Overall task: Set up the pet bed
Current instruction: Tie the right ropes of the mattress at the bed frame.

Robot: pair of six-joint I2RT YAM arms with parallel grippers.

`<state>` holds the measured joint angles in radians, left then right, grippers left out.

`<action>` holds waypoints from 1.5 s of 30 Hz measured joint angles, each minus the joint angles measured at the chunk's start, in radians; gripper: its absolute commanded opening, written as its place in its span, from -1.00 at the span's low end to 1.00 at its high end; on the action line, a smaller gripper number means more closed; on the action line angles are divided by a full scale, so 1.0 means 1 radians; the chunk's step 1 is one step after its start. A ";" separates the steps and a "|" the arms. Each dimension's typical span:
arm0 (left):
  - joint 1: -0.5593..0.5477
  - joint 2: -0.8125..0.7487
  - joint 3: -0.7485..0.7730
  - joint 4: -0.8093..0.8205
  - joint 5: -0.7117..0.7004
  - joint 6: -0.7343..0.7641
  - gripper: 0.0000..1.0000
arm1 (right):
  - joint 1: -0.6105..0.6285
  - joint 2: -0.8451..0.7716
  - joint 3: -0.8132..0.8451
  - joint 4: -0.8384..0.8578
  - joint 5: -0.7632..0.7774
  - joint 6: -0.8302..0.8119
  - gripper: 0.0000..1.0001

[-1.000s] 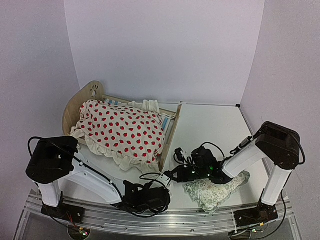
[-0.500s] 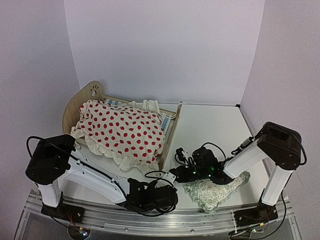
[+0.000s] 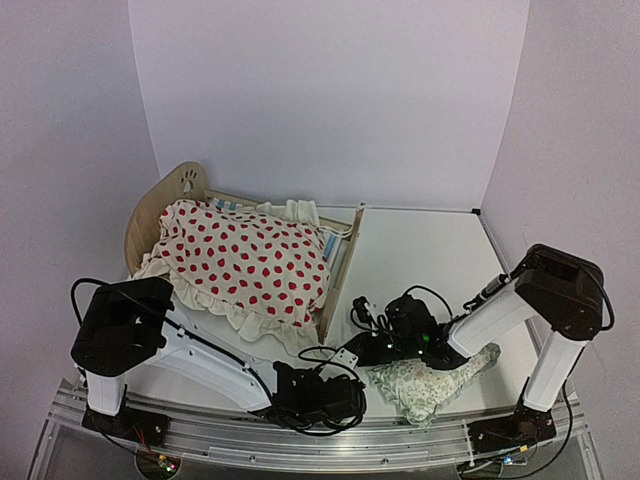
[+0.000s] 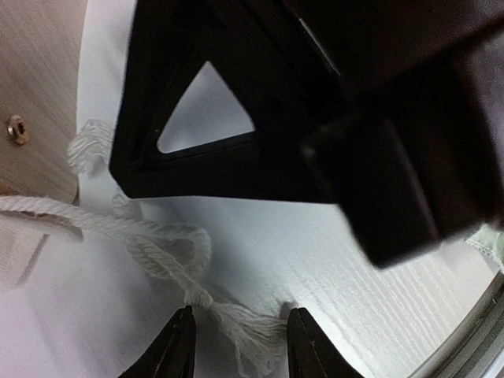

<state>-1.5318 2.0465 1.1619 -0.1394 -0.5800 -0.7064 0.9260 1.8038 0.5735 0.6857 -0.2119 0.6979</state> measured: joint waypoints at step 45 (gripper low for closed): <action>0.006 -0.382 -0.343 -0.287 -0.293 -0.338 -0.85 | -0.119 -0.131 0.233 -0.464 0.324 -0.175 -1.00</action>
<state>-1.5257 1.6643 0.8188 -0.4265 -0.8731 -1.0445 0.8072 1.6730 0.8062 0.2218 0.1122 0.5232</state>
